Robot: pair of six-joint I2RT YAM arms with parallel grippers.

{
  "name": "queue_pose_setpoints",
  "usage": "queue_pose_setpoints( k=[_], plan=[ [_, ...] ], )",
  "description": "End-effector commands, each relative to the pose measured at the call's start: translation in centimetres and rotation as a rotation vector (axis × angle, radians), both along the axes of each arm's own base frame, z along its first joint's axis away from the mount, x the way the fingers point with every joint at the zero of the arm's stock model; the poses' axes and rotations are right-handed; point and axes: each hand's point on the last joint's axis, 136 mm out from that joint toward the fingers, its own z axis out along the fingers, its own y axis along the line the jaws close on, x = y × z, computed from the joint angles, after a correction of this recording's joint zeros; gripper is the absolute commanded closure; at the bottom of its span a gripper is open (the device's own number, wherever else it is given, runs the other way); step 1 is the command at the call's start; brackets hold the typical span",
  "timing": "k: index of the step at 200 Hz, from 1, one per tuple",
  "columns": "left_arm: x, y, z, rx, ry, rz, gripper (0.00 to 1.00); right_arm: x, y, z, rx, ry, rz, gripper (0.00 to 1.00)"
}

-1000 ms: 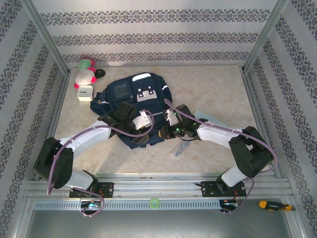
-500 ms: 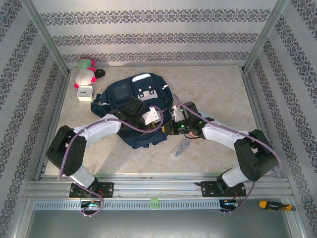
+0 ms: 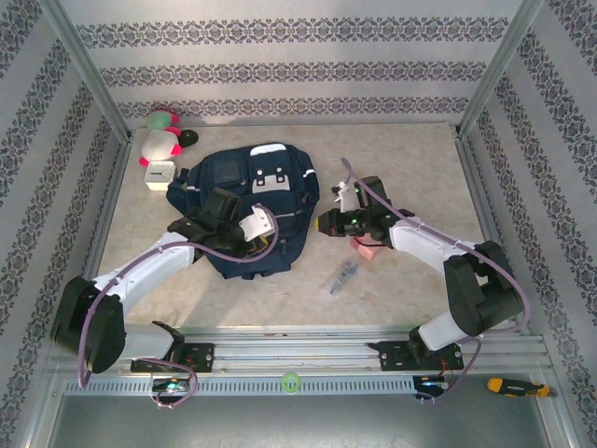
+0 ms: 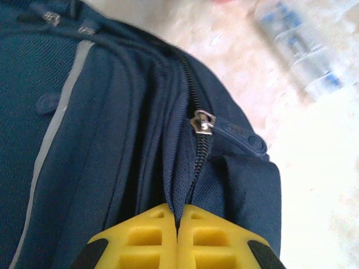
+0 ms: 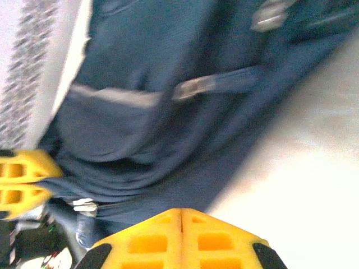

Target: Pack the student bag

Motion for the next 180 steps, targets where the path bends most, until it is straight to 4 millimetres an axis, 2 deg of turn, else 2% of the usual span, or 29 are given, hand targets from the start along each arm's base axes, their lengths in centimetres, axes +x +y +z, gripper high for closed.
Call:
queue_pose_setpoints(
  k=[1,37,56,75,95,135,160,169,180],
  plan=[
    [-0.2,1.1,0.2,-0.004,0.024,0.045,1.00,-0.6,-0.5,-1.5,-0.082,0.011,-0.011,1.00],
    [-0.1,-1.1,1.4,-0.168,0.059,0.042,1.00,-3.6,2.5,-0.5,-0.026,-0.004,0.116,1.00],
    [-0.3,-2.0,1.6,-0.235,0.107,0.042,1.00,-5.0,4.7,-0.1,0.005,0.016,0.155,0.74],
    [-0.3,-2.4,1.6,-0.272,0.136,0.045,1.00,-6.4,7.1,0.5,0.025,0.022,0.205,0.65],
    [-0.3,-2.6,1.5,-0.288,0.131,0.051,1.00,-6.6,8.1,0.2,0.030,0.053,0.201,0.61],
    [-0.1,-2.6,1.5,-0.289,0.123,0.058,1.00,-6.4,8.8,0.0,0.060,0.072,0.195,0.60],
    [-0.3,-3.0,1.9,-0.322,0.133,0.037,1.00,-5.7,8.8,-0.3,0.036,0.066,0.165,0.64],
    [-0.3,-3.2,2.1,-0.337,0.136,0.032,1.00,-5.5,8.8,-0.4,0.029,0.064,0.157,0.68],
    [-0.2,-3.3,2.2,-0.349,0.134,0.040,1.00,-5.1,8.8,-0.4,0.023,0.060,0.146,0.83]
  ],
)
